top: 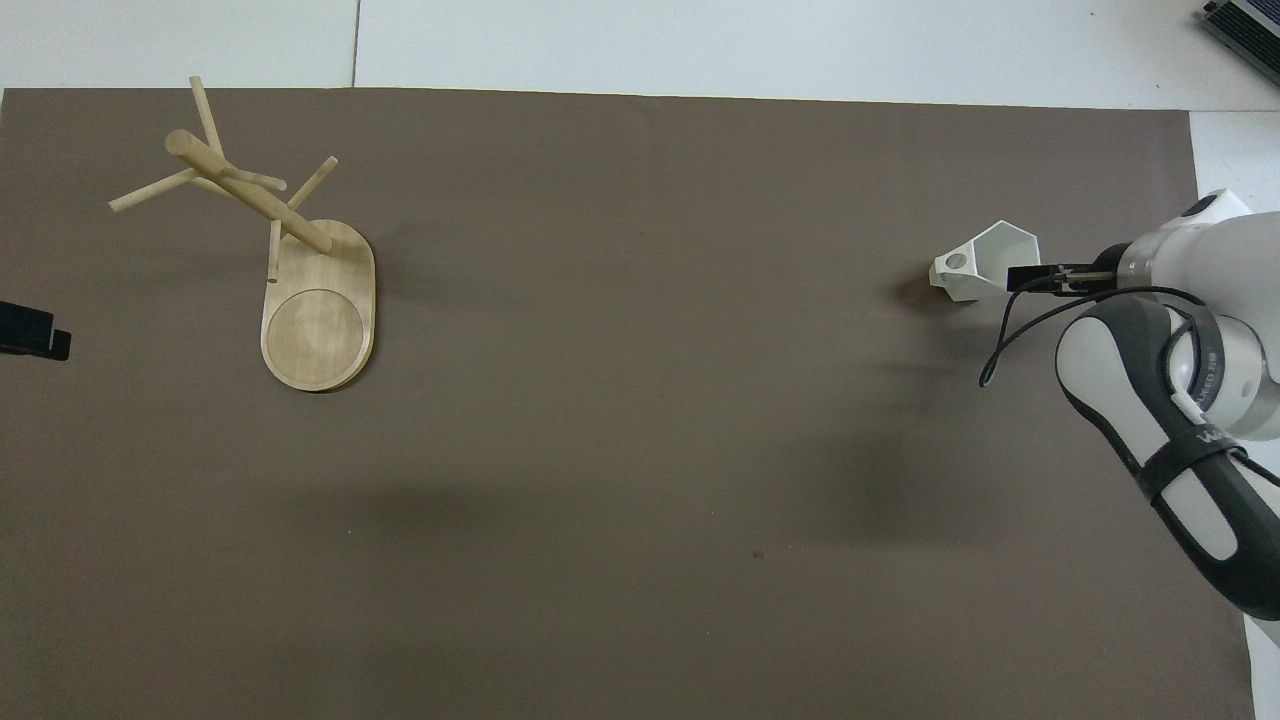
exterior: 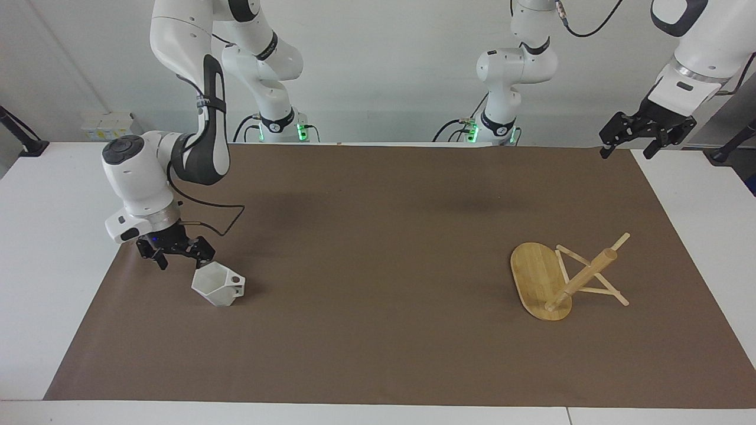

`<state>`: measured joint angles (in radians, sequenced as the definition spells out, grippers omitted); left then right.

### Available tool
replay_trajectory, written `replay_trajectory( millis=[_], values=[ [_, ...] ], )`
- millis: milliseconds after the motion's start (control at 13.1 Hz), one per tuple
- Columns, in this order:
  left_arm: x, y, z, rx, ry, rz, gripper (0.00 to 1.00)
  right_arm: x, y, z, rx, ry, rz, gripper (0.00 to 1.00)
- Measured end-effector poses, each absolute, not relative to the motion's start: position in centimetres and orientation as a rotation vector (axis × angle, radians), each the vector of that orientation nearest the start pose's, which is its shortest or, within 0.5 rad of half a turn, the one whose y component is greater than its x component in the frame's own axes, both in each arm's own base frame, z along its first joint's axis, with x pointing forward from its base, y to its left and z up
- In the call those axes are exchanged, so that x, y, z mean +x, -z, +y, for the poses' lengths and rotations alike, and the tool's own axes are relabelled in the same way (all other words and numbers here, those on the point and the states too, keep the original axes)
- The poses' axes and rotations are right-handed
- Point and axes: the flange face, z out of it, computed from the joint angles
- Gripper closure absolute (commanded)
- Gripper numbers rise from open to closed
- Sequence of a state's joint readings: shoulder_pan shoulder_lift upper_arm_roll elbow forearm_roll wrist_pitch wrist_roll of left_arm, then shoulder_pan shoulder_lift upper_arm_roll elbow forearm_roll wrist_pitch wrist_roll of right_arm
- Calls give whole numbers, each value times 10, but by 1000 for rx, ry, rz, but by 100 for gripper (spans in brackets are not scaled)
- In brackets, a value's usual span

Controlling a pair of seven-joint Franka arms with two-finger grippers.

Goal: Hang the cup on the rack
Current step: 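Reach the right gripper toward the white hexagonal cup, then close the right gripper on the white cup's rim and lift it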

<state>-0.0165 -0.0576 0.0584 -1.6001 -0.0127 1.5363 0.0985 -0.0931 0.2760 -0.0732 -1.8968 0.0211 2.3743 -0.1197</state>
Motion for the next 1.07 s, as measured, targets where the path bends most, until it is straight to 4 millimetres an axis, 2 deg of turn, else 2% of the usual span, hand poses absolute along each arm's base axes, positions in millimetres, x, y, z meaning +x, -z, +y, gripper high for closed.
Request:
replay_trajectory(
  millis=[152, 305, 685, 1066],
  values=[
    [533, -639, 22, -3157, -8, 90, 0, 631, -396, -103, -3155, 312, 87, 0],
    [533, -639, 22, -3157, -8, 90, 0, 633, -405, -103, -3155, 320, 86, 0],
    [533, -639, 22, -3157, -8, 90, 0, 636, -409, -102, -3153, 370, 83, 0],
    [533, -639, 22, -3157, -8, 90, 0, 644, -409, -85, -3139, 453, 50, 4]
  ],
)
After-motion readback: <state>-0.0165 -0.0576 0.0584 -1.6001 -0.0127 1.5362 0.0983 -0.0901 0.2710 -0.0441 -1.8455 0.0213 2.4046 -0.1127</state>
